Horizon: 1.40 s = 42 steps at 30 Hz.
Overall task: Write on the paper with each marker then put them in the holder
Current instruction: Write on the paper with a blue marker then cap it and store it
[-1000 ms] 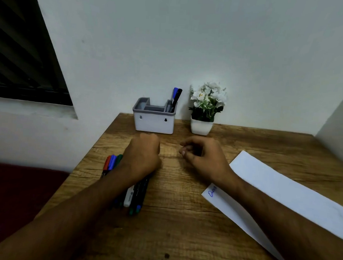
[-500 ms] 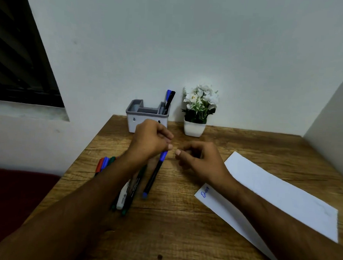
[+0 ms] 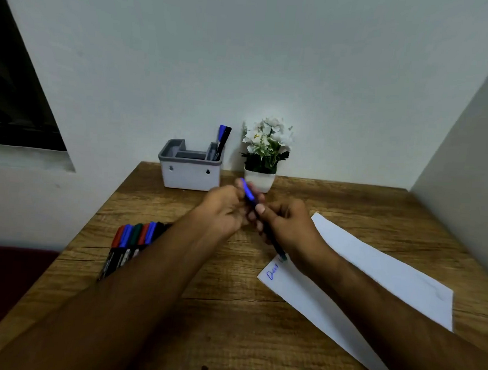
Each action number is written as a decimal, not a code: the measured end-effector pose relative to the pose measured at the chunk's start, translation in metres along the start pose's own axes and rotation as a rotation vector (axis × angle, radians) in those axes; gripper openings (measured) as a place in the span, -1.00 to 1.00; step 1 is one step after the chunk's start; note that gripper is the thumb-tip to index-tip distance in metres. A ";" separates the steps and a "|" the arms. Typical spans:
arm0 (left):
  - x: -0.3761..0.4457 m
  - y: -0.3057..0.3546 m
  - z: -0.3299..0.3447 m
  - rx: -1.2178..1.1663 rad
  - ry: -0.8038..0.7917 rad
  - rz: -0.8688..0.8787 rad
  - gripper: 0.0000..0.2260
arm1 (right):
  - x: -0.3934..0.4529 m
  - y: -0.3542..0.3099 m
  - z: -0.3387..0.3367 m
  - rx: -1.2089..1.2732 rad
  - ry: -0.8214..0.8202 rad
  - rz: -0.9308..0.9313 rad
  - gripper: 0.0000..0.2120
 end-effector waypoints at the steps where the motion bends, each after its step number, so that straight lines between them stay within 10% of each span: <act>1: 0.003 0.011 0.000 -0.178 0.009 -0.014 -0.77 | -0.006 0.006 -0.001 0.030 -0.071 0.103 -0.68; 3: 0.009 0.041 -0.003 -0.202 0.085 0.145 -0.81 | -0.021 0.018 -0.005 0.043 -0.176 0.220 -0.69; 11: 0.020 0.001 0.011 1.347 0.165 1.233 -0.78 | -0.009 0.009 -0.056 0.215 0.018 0.061 -0.77; 21: 0.018 -0.014 0.015 1.406 0.105 1.348 -0.76 | -0.005 0.023 -0.081 0.324 0.095 0.042 -0.80; 28: -0.022 -0.050 0.003 1.379 -0.359 1.395 -0.87 | -0.001 0.035 -0.087 0.567 0.042 0.066 -0.72; 42: -0.031 -0.088 -0.034 1.851 -0.472 1.261 -0.45 | -0.026 0.048 -0.094 0.185 0.087 -0.151 -0.95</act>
Point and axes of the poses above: each hand's wrist, its own x-axis towards the middle knuckle, its own z-axis out of the palm, y = z × x, the point moved 5 cm from there along x, towards the middle knuckle, and after that the axes turned 15 degrees about y, right-handed, at the moved point
